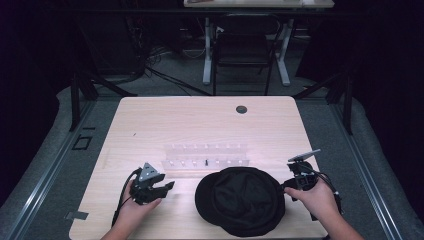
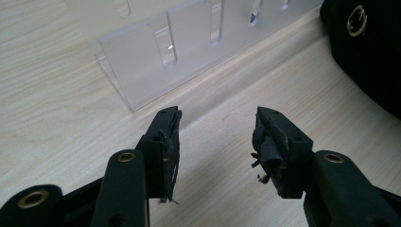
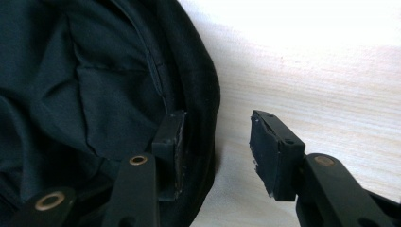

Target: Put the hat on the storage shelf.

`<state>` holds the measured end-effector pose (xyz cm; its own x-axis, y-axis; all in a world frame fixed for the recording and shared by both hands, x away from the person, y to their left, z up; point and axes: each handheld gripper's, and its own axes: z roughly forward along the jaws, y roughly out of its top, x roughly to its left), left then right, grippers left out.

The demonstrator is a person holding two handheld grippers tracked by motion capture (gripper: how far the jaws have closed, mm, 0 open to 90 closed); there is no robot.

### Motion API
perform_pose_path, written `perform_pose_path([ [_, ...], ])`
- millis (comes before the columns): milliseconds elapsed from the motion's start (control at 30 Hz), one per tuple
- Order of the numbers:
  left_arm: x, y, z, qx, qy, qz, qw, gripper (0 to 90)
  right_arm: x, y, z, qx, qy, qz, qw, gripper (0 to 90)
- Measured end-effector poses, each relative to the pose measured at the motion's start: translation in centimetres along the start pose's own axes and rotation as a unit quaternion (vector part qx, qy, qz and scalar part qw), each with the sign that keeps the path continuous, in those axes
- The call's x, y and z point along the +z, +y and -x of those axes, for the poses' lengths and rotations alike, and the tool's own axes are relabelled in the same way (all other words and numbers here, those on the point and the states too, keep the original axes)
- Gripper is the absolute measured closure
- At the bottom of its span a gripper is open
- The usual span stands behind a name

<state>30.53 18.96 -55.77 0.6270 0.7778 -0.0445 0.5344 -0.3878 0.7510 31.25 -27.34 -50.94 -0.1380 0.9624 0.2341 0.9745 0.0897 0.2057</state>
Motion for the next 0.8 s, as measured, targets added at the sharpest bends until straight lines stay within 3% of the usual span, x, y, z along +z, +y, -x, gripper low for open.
perform_pose_path([
  [367, 0.1, 0.0, 0.0, 0.000, -0.001, 0.000, 1.0000, 51.2, 1.0, 0.2, 0.7, 0.009, 0.016, -0.015, 0.9997, 58.5],
  [600, 0.1, 0.0, 0.0, -0.001, -0.003, 0.000, 1.0000, 51.2, 1.7, 0.2, 1.1, 0.034, 0.040, -0.027, 0.9982, 65.9],
  [800, 0.1, 0.0, 0.0, -0.002, -0.004, 0.000, 1.0000, 51.1, 1.9, 0.4, 1.2, 0.036, 0.048, -0.034, 0.9976, 69.1],
])
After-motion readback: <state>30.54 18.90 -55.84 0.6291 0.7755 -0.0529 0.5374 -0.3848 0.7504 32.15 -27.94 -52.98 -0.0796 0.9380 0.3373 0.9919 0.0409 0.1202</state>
